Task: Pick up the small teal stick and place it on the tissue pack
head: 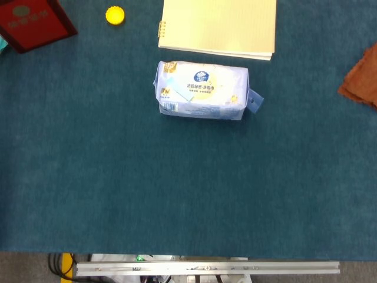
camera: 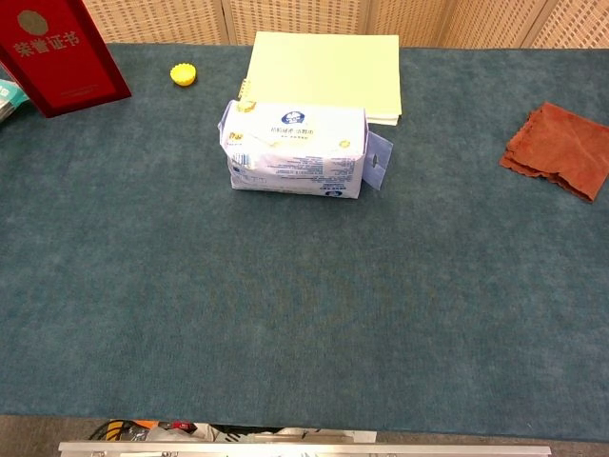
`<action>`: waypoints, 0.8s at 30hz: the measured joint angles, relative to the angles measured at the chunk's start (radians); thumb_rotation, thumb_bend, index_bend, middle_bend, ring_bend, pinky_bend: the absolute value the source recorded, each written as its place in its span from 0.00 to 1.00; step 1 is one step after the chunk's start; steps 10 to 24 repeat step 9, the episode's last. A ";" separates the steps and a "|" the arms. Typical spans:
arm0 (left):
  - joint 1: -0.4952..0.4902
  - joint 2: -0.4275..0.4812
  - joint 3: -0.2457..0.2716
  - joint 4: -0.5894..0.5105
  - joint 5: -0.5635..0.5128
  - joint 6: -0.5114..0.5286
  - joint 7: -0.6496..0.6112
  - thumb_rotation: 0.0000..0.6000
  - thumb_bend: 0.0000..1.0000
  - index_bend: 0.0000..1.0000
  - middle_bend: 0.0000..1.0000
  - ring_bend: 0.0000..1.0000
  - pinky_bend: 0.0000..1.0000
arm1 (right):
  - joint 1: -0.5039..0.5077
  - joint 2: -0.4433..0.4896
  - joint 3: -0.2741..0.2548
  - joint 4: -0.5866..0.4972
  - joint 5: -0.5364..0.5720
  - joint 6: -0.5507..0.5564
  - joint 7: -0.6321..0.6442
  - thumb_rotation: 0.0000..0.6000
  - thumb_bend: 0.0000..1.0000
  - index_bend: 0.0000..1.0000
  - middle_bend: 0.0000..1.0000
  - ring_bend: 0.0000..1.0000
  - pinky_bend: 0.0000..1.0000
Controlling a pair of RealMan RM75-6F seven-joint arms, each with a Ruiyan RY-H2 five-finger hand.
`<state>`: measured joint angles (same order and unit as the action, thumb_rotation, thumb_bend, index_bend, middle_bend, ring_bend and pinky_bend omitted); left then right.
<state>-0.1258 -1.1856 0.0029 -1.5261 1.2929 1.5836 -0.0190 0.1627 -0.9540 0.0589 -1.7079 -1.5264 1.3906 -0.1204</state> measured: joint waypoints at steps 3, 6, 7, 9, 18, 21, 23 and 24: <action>0.043 0.012 0.008 -0.021 0.014 0.041 -0.003 1.00 0.43 0.28 0.44 0.41 0.45 | -0.001 -0.008 -0.006 0.006 -0.007 -0.001 0.005 1.00 0.31 0.14 0.33 0.30 0.41; 0.075 0.030 0.016 -0.041 0.030 0.061 -0.002 1.00 0.43 0.28 0.44 0.41 0.44 | 0.000 -0.015 -0.008 0.009 -0.015 0.002 0.003 1.00 0.31 0.14 0.33 0.30 0.41; 0.082 0.035 0.018 -0.044 0.036 0.066 -0.001 1.00 0.43 0.28 0.44 0.41 0.44 | -0.001 -0.018 -0.009 0.010 -0.019 0.005 0.000 1.00 0.31 0.14 0.33 0.30 0.41; 0.095 0.040 0.020 -0.049 0.047 0.071 0.001 1.00 0.43 0.28 0.44 0.41 0.44 | -0.003 -0.027 -0.011 0.015 -0.030 0.014 -0.014 1.00 0.31 0.14 0.33 0.30 0.41; 0.095 0.040 0.020 -0.049 0.047 0.071 0.001 1.00 0.43 0.28 0.44 0.41 0.44 | -0.003 -0.027 -0.011 0.015 -0.030 0.014 -0.014 1.00 0.31 0.14 0.33 0.30 0.41; 0.095 0.040 0.020 -0.049 0.047 0.071 0.001 1.00 0.43 0.28 0.44 0.41 0.44 | -0.003 -0.027 -0.011 0.015 -0.030 0.014 -0.014 1.00 0.31 0.14 0.33 0.30 0.41; 0.095 0.040 0.020 -0.049 0.047 0.071 0.001 1.00 0.43 0.28 0.44 0.41 0.44 | -0.003 -0.027 -0.011 0.015 -0.030 0.014 -0.014 1.00 0.31 0.14 0.33 0.30 0.41; 0.095 0.040 0.020 -0.049 0.047 0.071 0.001 1.00 0.43 0.28 0.44 0.41 0.44 | -0.003 -0.027 -0.011 0.015 -0.030 0.014 -0.014 1.00 0.31 0.14 0.33 0.30 0.41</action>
